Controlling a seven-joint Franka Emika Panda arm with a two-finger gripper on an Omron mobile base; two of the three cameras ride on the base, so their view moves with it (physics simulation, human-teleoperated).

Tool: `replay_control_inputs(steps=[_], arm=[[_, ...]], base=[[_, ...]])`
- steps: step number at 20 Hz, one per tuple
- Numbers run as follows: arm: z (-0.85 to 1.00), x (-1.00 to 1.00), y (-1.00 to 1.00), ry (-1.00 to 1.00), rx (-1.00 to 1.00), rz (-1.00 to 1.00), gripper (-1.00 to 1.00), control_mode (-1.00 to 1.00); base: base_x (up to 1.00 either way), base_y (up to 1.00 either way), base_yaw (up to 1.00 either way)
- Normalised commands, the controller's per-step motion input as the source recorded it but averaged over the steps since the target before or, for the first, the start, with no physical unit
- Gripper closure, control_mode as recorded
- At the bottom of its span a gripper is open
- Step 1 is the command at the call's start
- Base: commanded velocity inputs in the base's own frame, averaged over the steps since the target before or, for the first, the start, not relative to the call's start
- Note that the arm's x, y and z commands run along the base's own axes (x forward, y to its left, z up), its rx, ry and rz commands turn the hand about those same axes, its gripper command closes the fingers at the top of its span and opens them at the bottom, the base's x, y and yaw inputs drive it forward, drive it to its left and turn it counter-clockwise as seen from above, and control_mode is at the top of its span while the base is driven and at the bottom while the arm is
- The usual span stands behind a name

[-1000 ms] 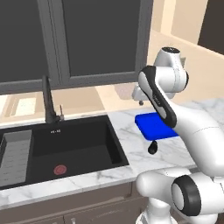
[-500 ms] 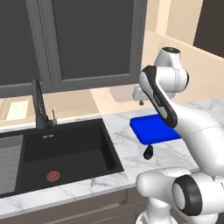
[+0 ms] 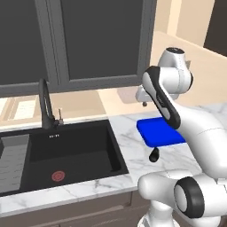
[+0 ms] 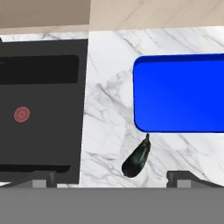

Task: Pick up all produce items and place them in the sink. Turn on the sink faucet to wash them. Then turn the sink off and put them in the tray.

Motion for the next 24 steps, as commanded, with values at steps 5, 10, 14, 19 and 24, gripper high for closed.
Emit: replay_control_inputs(steps=[5, 10, 14, 19, 24], arm=[[0.00, 0.00, 0.00, 0.00, 0.00, 0.00, -1.00, 1.00], [0.00, 0.00, 0.00, 0.00, 0.00, 0.00, -1.00, 1.00], [-0.01, -0.04, 0.00, -0.01, 0.00, 0.00, -1.00, -1.00], [-0.18, -0.26, -0.01, 0.00, 0.00, -0.06, -1.00, -1.00], [-0.37, -0.31, 0.00, 0.05, 0.00, -0.17, -1.00, -1.00]], base=[[0.20, 0.06, 0.08], [0.00, 0.00, 0.00], [0.00, 0.00, 0.00], [0.00, 0.00, 0.00], [0.00, 0.00, 0.00]])
